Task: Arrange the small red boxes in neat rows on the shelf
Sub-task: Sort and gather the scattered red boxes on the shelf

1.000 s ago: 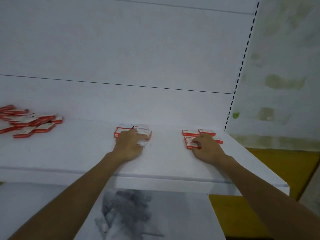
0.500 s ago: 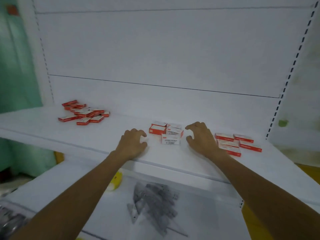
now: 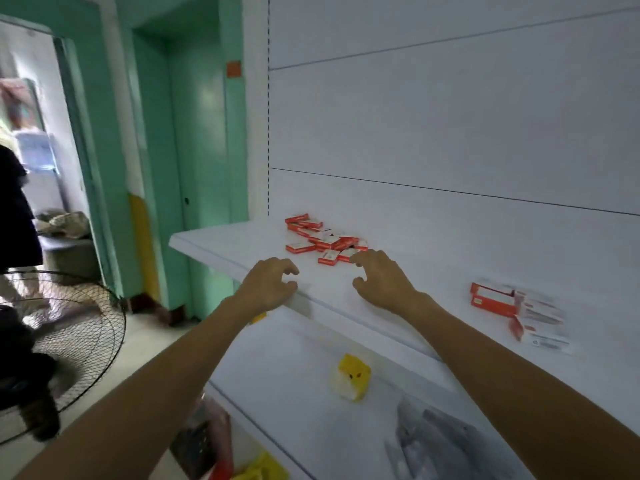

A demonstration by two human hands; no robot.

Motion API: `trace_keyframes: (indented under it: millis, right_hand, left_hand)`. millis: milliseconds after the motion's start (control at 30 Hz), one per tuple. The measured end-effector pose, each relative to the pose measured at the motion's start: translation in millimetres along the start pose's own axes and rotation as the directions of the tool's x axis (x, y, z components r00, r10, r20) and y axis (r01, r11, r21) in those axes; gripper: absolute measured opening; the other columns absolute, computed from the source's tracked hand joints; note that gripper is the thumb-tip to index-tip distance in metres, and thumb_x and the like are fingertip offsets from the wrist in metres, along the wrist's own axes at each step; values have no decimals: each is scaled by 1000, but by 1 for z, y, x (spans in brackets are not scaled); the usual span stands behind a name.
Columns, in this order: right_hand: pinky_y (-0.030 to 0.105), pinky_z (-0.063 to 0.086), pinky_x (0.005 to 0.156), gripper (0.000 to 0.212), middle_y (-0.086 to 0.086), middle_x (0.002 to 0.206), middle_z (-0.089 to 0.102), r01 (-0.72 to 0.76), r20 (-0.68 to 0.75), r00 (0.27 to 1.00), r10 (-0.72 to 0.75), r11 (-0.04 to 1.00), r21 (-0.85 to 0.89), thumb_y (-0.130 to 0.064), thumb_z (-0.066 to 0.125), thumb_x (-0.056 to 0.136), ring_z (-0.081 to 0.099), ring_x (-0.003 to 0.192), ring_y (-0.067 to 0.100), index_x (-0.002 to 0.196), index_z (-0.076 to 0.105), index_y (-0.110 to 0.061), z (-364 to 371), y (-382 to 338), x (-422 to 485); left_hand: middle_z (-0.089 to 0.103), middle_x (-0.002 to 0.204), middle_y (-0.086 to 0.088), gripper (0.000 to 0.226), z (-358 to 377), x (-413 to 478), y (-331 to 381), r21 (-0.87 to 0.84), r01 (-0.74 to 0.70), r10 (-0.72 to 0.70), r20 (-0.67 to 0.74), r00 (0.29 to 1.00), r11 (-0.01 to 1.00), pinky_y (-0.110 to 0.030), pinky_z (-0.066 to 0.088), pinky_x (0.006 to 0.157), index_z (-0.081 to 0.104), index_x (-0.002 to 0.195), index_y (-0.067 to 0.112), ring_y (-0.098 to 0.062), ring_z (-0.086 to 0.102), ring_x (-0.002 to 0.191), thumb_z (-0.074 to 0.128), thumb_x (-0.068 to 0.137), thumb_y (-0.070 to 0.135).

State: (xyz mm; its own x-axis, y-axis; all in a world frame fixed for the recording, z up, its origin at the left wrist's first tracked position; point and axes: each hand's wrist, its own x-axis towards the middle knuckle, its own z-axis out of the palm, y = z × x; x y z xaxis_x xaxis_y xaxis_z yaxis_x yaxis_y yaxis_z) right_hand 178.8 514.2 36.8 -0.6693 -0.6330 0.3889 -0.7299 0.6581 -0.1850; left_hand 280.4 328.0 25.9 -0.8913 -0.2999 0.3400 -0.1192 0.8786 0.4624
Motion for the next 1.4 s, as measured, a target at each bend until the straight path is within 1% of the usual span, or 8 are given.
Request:
trace_keyframes:
  millis: [100, 267, 533, 667, 800, 967, 1200, 1400]
  right_hand:
    - [35, 33, 103, 44, 9, 137, 48, -5, 3, 1000, 5, 1000, 30, -14, 50, 87, 41, 126, 25, 131, 47, -12, 14, -22, 34]
    - [37, 42, 94, 36, 13, 122, 57, -75, -61, 995, 82, 992, 98, -9, 50, 84, 50, 115, 29, 120, 55, -5, 40, -47, 80]
    - [32, 38, 95, 41, 13, 127, 53, -178, -22, 983, 180, 981, 75, -12, 48, 85, 48, 117, 27, 126, 51, -9, 77, -57, 124]
    - [30, 39, 82, 32, 13, 115, 59, -184, -49, 981, 187, 981, 58, -9, 49, 83, 52, 110, 29, 113, 58, -6, 82, -46, 152]
    - [34, 39, 95, 37, 12, 120, 55, -209, -73, 974, 212, 976, 54, -11, 52, 86, 50, 113, 26, 123, 53, -9, 83, -24, 183]
    - [37, 43, 97, 37, 12, 121, 55, -237, -83, 966, 243, 968, 77, -13, 53, 88, 51, 112, 25, 124, 51, -9, 87, 5, 227]
    - [35, 44, 95, 37, 9, 124, 54, -281, -49, 958, 282, 959, 22, -16, 53, 88, 51, 113, 22, 125, 51, -12, 107, 29, 265]
    - [33, 46, 89, 35, 9, 123, 56, -400, -42, 916, 399, 916, -9, -19, 49, 90, 54, 108, 22, 124, 51, -11, 108, 50, 287]
  left_hand:
    - [60, 117, -7, 27, -17, 24, -35, -2, -22, 22, 2, 1000, 1000, -22, 36, 83, 61, 112, 15, -20, 54, 105, 55, 86, 17]
    - [60, 117, -6, 26, -32, 60, -84, -19, -100, 100, 18, 995, 995, -20, 35, 82, 61, 112, 14, -17, 53, 103, 55, 86, 16]
    - [61, 116, -4, 24, -28, 106, -139, -78, -151, 157, 72, 985, 985, -20, 36, 83, 62, 110, 15, -14, 51, 100, 55, 86, 14]
    - [61, 117, -3, 24, -13, 137, -146, -112, -158, 167, 77, 983, 981, -20, 36, 85, 62, 110, 16, -15, 53, 103, 54, 86, 14]
    - [59, 120, -3, 26, 6, 172, -147, -126, -194, 206, 91, 974, 973, -19, 36, 86, 61, 112, 16, -16, 53, 106, 54, 87, 14]
    - [58, 122, -4, 26, 21, 224, -152, -134, -210, 225, 110, 968, 969, -20, 35, 86, 59, 113, 17, -17, 52, 109, 54, 88, 16]
    - [57, 124, -4, 27, 42, 280, -167, -159, -216, 239, 138, 961, 963, -20, 35, 86, 59, 115, 16, -17, 51, 108, 55, 88, 17]
    - [59, 123, -4, 29, 57, 323, -167, -187, -308, 339, 166, 926, 933, -17, 33, 83, 59, 116, 15, -15, 52, 104, 57, 87, 15]
